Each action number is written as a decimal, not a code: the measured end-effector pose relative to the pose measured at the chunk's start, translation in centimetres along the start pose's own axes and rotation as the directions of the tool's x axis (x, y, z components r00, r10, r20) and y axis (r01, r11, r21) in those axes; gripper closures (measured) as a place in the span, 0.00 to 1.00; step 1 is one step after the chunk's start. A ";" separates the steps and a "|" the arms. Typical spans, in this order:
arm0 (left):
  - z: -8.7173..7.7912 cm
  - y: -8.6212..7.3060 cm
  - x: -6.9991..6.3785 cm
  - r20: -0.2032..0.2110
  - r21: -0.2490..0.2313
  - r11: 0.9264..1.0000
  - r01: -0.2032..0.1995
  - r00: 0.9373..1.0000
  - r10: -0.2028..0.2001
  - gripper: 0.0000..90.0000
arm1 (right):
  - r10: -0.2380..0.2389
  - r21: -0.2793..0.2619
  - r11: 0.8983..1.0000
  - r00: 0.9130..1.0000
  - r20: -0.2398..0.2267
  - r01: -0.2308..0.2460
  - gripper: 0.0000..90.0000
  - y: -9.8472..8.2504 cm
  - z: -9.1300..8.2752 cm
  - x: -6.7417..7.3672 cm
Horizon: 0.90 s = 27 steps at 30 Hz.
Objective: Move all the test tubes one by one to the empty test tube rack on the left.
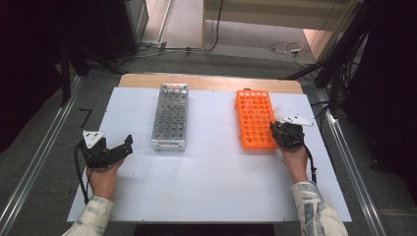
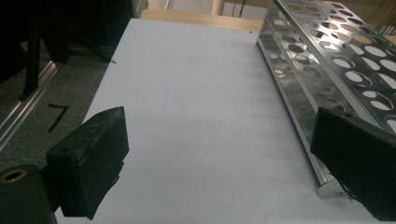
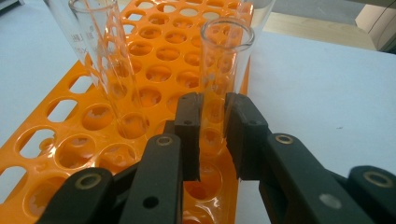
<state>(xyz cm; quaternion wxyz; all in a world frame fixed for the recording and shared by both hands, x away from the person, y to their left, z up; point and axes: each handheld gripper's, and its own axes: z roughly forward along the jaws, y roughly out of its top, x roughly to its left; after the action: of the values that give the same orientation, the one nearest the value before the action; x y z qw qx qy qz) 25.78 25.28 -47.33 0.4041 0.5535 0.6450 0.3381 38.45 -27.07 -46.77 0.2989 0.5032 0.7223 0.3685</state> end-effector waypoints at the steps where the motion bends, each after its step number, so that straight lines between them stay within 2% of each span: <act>1: -0.1 0.0 0.0 -0.001 0.001 1.000 -0.002 1.000 0.002 0.05 | 0.002 -0.001 1.000 1.000 0.003 -0.002 0.81 0.1 -0.1 0.0; 11: 0.0 0.0 -0.2 -0.002 0.004 1.000 0.000 1.000 0.000 0.05 | 0.014 -0.039 0.999 1.000 -0.004 -0.015 0.81 0.8 -1.1 0.0; 15: -0.1 0.0 -0.3 0.000 0.003 1.000 -0.004 1.000 0.004 0.05 | 0.026 -0.070 0.997 1.000 -0.013 -0.027 0.82 1.4 -2.2 -0.1; 27: -0.2 0.1 -0.4 0.010 0.003 1.000 -0.006 1.000 0.006 0.05 | 0.030 -0.088 0.996 0.999 -0.034 -0.033 0.82 1.8 -4.2 -0.2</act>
<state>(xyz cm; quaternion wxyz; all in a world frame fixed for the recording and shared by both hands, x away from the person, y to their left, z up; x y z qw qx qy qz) 25.66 24.89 -47.13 0.4054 0.5578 0.6417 0.3357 36.05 -27.87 -42.92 0.3030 0.4947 0.7021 0.4129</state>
